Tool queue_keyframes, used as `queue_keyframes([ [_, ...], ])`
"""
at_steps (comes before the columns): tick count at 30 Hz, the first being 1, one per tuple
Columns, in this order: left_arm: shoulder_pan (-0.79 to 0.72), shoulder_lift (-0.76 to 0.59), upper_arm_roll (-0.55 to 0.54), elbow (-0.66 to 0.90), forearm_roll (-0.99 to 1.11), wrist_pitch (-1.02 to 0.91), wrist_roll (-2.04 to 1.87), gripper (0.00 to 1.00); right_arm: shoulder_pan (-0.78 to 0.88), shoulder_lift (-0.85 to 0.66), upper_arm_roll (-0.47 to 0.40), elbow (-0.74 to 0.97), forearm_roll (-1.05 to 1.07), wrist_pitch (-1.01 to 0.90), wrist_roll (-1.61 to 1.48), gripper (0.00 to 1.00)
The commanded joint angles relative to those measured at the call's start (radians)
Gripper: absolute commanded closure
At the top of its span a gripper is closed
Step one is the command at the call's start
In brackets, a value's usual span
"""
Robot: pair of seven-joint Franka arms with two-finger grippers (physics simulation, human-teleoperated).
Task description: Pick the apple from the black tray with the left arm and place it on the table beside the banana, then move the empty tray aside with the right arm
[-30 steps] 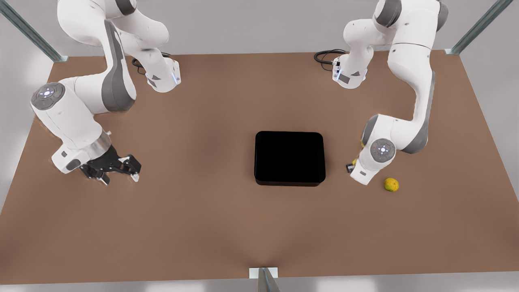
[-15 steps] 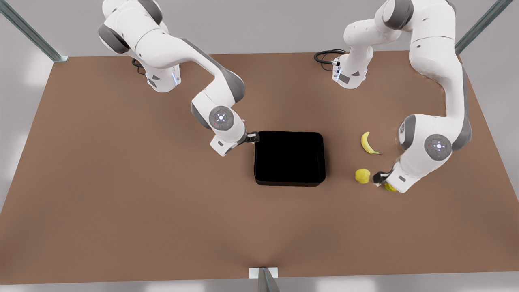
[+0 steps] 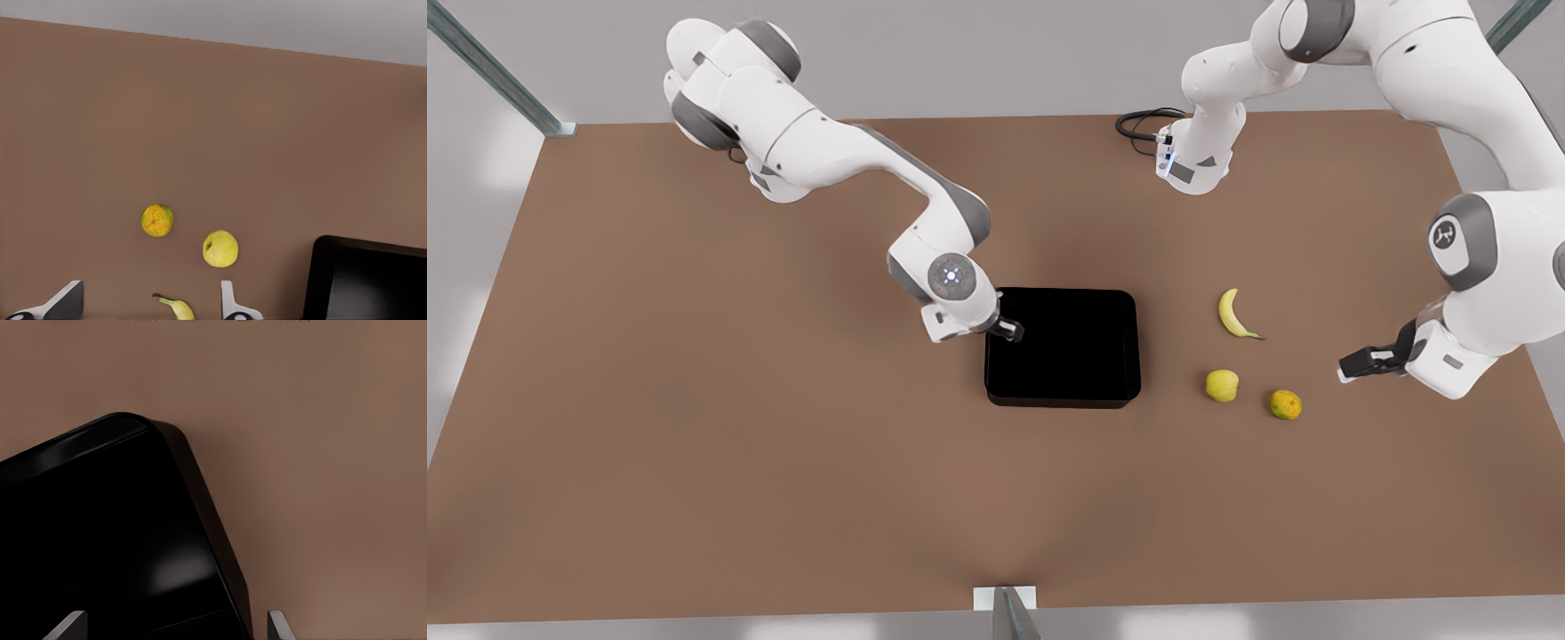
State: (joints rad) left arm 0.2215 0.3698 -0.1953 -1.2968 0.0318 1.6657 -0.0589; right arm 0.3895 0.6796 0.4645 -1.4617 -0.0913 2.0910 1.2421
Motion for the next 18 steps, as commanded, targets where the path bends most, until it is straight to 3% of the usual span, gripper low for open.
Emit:
queue_keyframes([
  [1, 0.001, 0.0, -0.001, 0.001, 0.002, -0.003, 0.093, 0.0, 0.0, 0.014, 0.002, 0.0, -0.053, 0.047, 0.306, 0.0],
  [8, -0.002, 0.0, -0.003, -0.001, 0.007, -0.003, 0.086, 0.0, -0.003, 0.112, 0.002, 0.0, -0.159, 0.15, 0.243, 0.0],
  [18, -0.004, 0.0, -0.004, -0.001, 0.008, -0.003, 0.086, 0.0, 0.0, 0.138, 0.033, -0.039, -0.168, 0.15, 0.011, 0.0],
])
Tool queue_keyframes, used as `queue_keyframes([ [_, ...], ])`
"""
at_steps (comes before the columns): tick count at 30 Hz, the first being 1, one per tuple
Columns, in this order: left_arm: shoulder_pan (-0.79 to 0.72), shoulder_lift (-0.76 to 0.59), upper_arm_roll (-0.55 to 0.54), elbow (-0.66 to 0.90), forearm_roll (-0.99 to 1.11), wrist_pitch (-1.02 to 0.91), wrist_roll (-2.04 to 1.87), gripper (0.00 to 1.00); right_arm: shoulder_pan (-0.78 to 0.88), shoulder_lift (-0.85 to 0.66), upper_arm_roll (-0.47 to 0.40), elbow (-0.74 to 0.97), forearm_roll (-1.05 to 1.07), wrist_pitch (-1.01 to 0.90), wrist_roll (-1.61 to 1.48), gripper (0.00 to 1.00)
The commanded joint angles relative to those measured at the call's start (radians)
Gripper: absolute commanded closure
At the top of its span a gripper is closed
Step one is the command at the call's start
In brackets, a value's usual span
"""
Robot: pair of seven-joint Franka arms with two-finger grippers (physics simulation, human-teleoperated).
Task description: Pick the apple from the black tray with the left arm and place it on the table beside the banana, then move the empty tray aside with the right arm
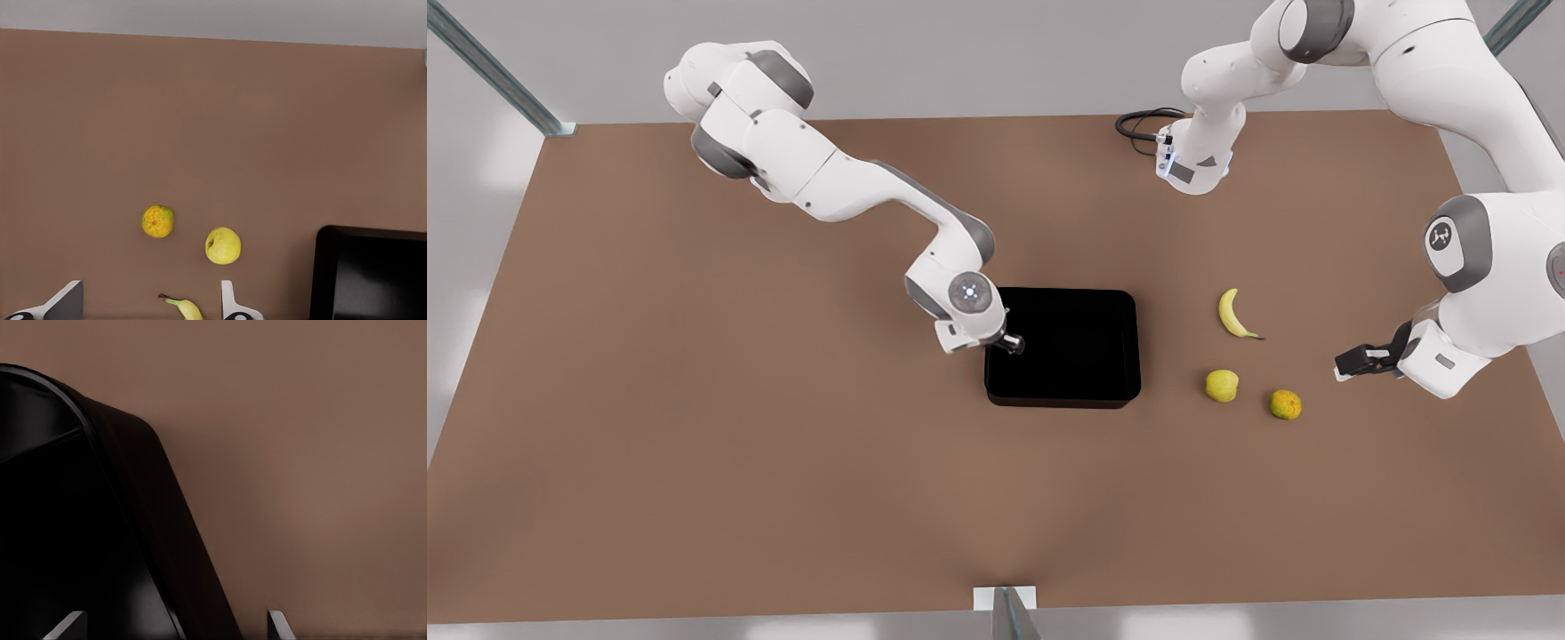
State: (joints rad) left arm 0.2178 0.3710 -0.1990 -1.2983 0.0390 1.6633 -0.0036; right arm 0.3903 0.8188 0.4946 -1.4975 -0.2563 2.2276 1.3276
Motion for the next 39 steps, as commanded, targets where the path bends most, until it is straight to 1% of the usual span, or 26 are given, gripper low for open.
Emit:
queue_keyframes([
  [1, 0.0, -0.001, 0.0, 0.001, 0.001, -0.001, 0.031, 0.0, -0.002, -0.001, 0.001, -0.003, -0.003, 0.014, -0.082, 0.01],
  [5, -0.003, -0.001, 0.0, -0.001, 0.004, -0.001, 0.031, 0.0, -0.005, 0.014, 0.001, -0.003, -0.004, 0.029, -0.1, 0.28],
  [7, -0.003, -0.001, 0.0, -0.001, 0.002, -0.001, 0.031, 0.0, -0.005, 0.022, -0.001, -0.001, -0.009, 0.029, -0.105, 0.36],
  [8, -0.003, -0.001, 0.0, -0.001, 0.004, -0.001, 0.031, 0.0, -0.005, 0.022, -0.001, -0.001, -0.009, 0.032, -0.116, 0.43],
  [10, -0.005, -0.001, 0.0, -0.001, 0.004, -0.001, 0.03, 0.0, -0.014, 0.022, -0.002, 0.0, -0.008, 0.029, -0.142, 0.67],
  [11, -0.005, -0.001, 0.0, -0.003, 0.002, -0.001, 0.03, 0.0, -0.019, 0.022, -0.002, 0.0, -0.006, 0.029, -0.148, 0.72],
  [12, -0.006, -0.001, 0.0, -0.003, 0.004, -0.001, 0.03, 0.0, -0.019, 0.022, -0.002, 0.002, -0.006, 0.029, -0.148, 0.75],
  [17, -0.006, -0.001, 0.0, -0.003, 0.004, -0.001, 0.03, 0.0, -0.019, 0.013, 0.009, 0.008, -0.004, 0.024, -0.15, 0.76],
  [22, -0.006, -0.001, 0.0, -0.003, 0.004, -0.001, 0.03, 0.0, -0.028, -0.058, 0.012, 0.008, -0.001, 0.004, -0.171, 0.78],
  [24, -0.006, -0.001, 0.0, -0.003, 0.004, -0.001, 0.031, 0.0, -0.044, -0.099, 0.009, 0.008, 0.0, -0.065, -0.228, 0.78],
  [28, -0.006, -0.001, 0.0, -0.007, 0.004, -0.001, 0.03, 0.0, -0.122, -0.197, 0.005, 0.008, 0.002, -0.212, -0.409, 0.78],
  [32, -0.006, -0.001, 0.0, -0.007, 0.004, -0.001, 0.03, 0.0, -0.272, -0.273, 0.005, 0.01, 0.003, -0.341, -0.689, 0.78],
  [36, -0.006, -0.001, 0.0, -0.007, 0.004, -0.001, 0.031, 0.0, -0.404, -0.29, -0.004, 0.019, 0.003, -0.385, -0.981, 0.77],
  [38, -0.006, -0.001, 0.0, -0.007, 0.004, -0.001, 0.03, 0.0, -0.439, -0.29, -0.039, 0.039, 0.006, -0.401, -1.111, 0.78],
  [39, -0.006, -0.001, 0.0, -0.007, 0.004, -0.001, 0.031, 0.0, -0.452, -0.29, -0.085, 0.04, 0.034, -0.401, -1.203, 0.78],
])
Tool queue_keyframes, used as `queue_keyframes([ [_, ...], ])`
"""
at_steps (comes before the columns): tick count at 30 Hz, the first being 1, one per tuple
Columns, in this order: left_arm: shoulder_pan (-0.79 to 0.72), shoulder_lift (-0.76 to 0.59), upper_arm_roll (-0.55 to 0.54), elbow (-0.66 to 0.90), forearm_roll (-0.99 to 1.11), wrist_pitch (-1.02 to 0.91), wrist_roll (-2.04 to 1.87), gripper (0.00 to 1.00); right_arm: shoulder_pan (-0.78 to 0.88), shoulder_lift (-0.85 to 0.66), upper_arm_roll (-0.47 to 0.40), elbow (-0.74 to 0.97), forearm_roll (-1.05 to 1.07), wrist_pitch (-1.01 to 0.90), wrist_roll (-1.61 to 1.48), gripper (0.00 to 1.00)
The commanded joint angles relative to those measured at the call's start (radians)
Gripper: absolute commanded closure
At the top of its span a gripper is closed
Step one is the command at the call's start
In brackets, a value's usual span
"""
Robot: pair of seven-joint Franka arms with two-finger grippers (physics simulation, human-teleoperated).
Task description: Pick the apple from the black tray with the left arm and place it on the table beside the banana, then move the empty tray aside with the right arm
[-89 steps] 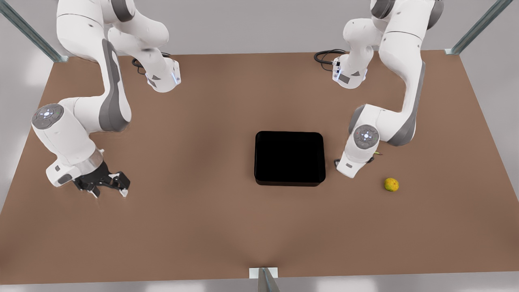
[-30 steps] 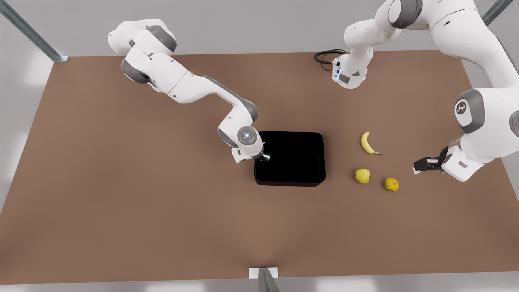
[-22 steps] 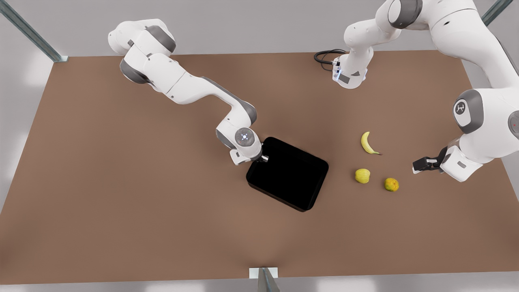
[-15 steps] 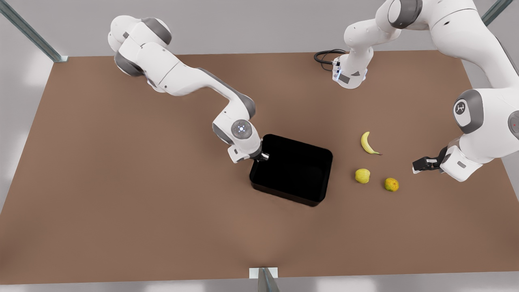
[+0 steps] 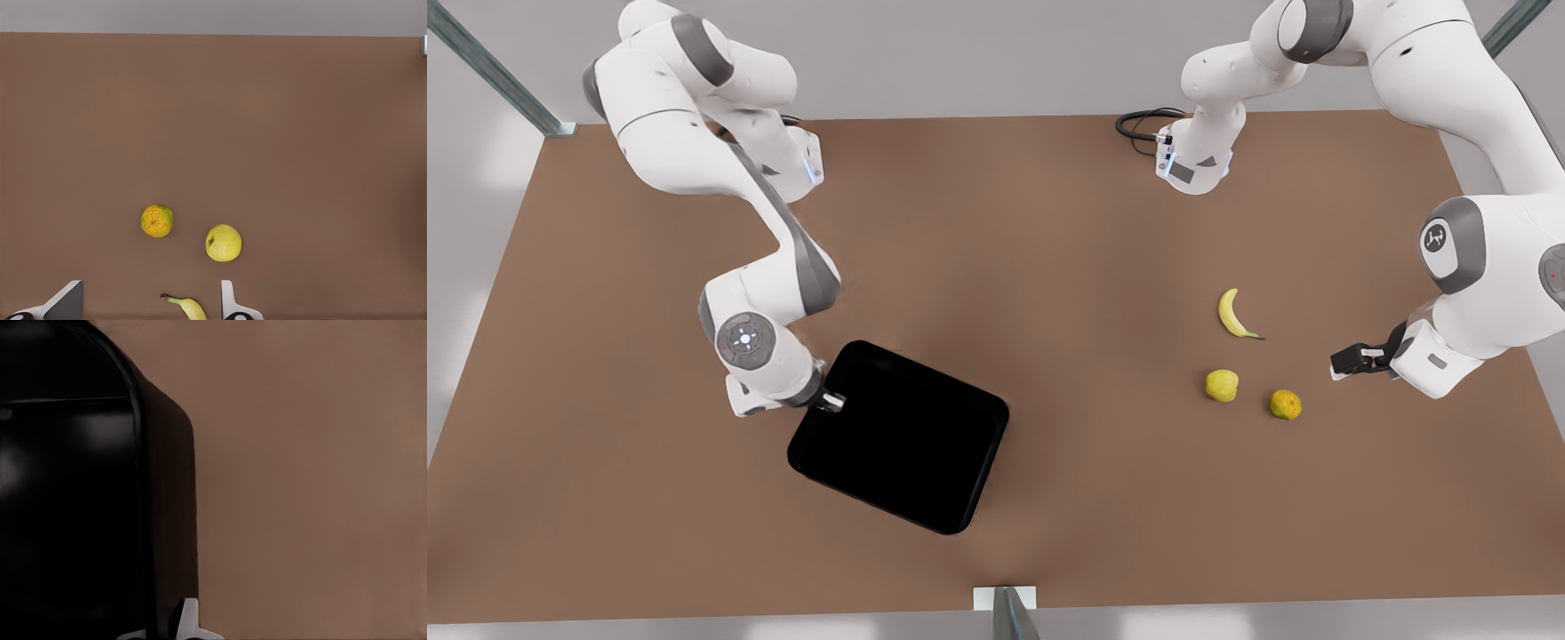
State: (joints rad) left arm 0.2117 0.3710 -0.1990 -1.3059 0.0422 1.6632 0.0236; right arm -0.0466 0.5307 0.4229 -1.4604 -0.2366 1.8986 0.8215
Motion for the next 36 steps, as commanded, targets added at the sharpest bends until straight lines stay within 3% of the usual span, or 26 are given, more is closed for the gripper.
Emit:
queue_keyframes([
  [1, 0.0, -0.001, 0.0, 0.001, 0.001, 0.0, 0.004, 0.0, -0.012, -0.001, -0.079, 0.015, 0.06, -0.07, -0.808, 0.78],
  [9, -0.002, 0.0, -0.002, -0.001, -0.001, 0.0, 0.013, 0.0, -0.012, 0.1, -0.331, 0.164, 0.118, -0.056, -1.266, 0.78],
  [18, -0.009, 0.014, -0.003, 0.002, -0.002, 0.01, 0.01, 0.0, -0.012, 0.176, -0.354, 0.181, 0.129, -0.026, -1.311, 0.77],
  [19, -0.009, 0.014, -0.003, 0.002, -0.002, 0.012, 0.01, 0.0, -0.012, 0.178, -0.354, 0.181, 0.129, -0.026, -1.311, 0.74],
  [20, -0.009, 0.014, -0.003, 0.002, -0.002, 0.01, 0.01, 0.0, -0.012, 0.178, -0.354, 0.181, 0.129, -0.026, -1.311, 0.63],
  [21, -0.009, 0.014, -0.003, 0.002, -0.002, 0.01, 0.009, 0.0, -0.012, 0.178, -0.354, 0.181, 0.129, -0.012, -1.312, 0.38],
  [22, -0.009, 0.014, -0.003, 0.002, -0.002, 0.01, 0.01, 0.0, -0.012, 0.178, -0.354, 0.181, 0.131, -0.009, -1.312, 0.25],
  [23, -0.009, 0.014, -0.003, 0.002, -0.001, 0.01, 0.01, 0.0, -0.012, 0.178, -0.354, 0.181, 0.131, -0.007, -1.309, 0.0],
  [26, -0.009, 0.016, -0.003, 0.002, -0.001, 0.012, 0.01, 0.0, -0.009, 0.164, -0.352, 0.183, 0.131, -0.009, -1.306, 0.0],
  [31, -0.011, 0.016, -0.003, 0.002, 0.001, 0.012, 0.01, 0.0, 0.05, -0.084, -0.328, 0.184, 0.123, -0.027, -1.259, 0.0],
  [36, -0.011, 0.016, -0.003, 0.002, 0.001, 0.012, 0.01, 0.0, 0.048, -0.141, -0.335, 0.184, 0.12, -0.135, -1.187, 0.0],
])
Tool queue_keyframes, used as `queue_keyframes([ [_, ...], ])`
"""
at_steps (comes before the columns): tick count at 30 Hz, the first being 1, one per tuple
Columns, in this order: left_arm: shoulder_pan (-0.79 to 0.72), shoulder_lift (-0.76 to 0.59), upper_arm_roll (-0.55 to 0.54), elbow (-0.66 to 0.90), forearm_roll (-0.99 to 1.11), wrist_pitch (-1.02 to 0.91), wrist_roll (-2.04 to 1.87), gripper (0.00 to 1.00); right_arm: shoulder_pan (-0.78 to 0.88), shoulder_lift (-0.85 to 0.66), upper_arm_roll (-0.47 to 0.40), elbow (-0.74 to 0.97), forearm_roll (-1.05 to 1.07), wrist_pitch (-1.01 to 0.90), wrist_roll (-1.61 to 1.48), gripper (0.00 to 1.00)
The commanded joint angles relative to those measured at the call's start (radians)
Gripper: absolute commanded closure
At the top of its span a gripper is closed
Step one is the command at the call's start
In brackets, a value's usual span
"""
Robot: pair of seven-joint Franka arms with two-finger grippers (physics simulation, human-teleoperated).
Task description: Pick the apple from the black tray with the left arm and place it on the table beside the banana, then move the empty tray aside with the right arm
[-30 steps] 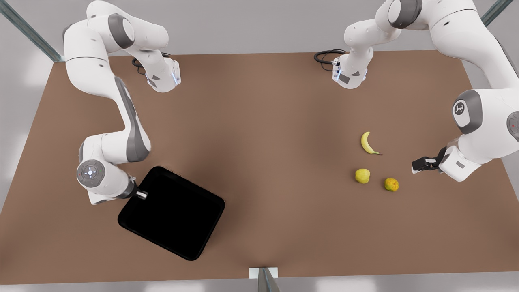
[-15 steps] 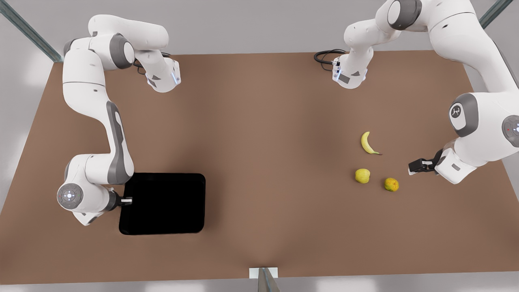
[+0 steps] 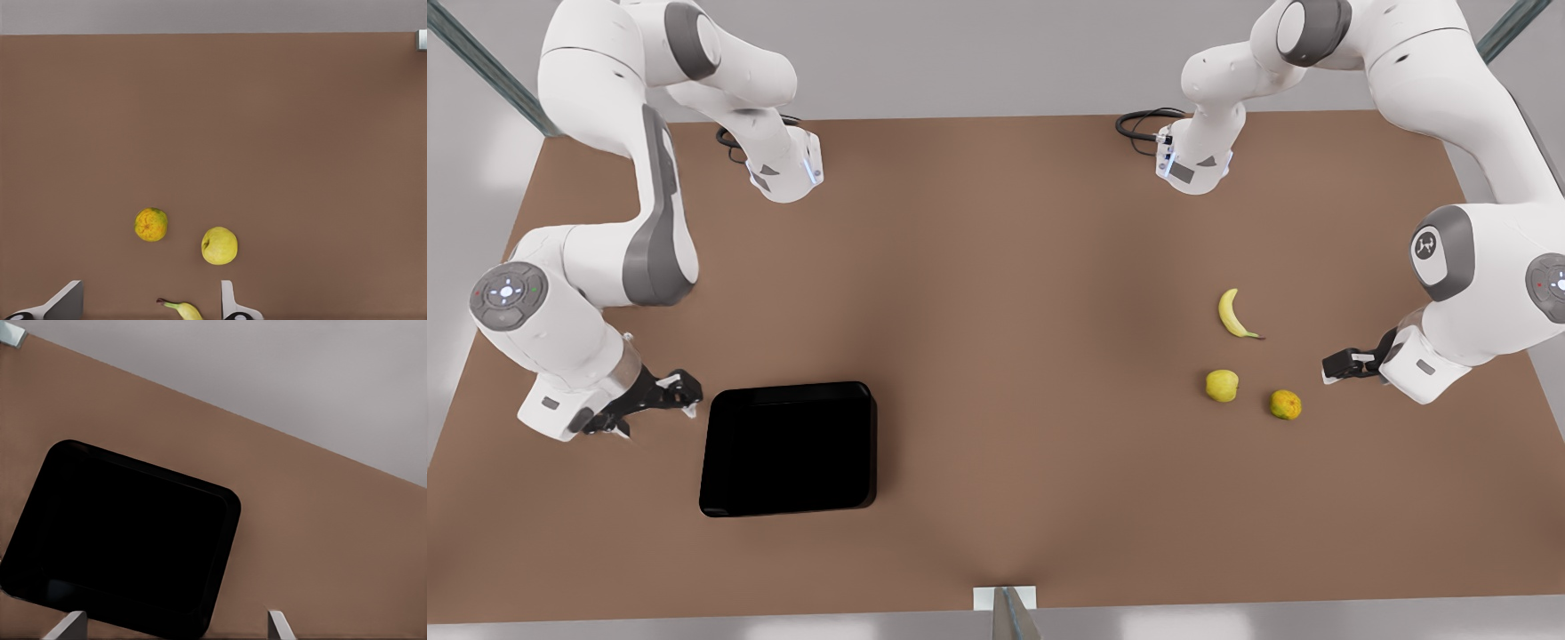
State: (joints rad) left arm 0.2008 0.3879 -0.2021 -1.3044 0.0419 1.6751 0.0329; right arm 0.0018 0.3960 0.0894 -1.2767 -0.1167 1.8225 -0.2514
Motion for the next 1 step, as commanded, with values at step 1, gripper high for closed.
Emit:
queue_keyframes([
  [1, -0.001, -0.001, 0.0, 0.001, 0.001, 0.0, -0.001, 0.0, 0.0, -0.008, -0.002, 0.0, 0.0, -0.06, -0.114, 0.0],
])
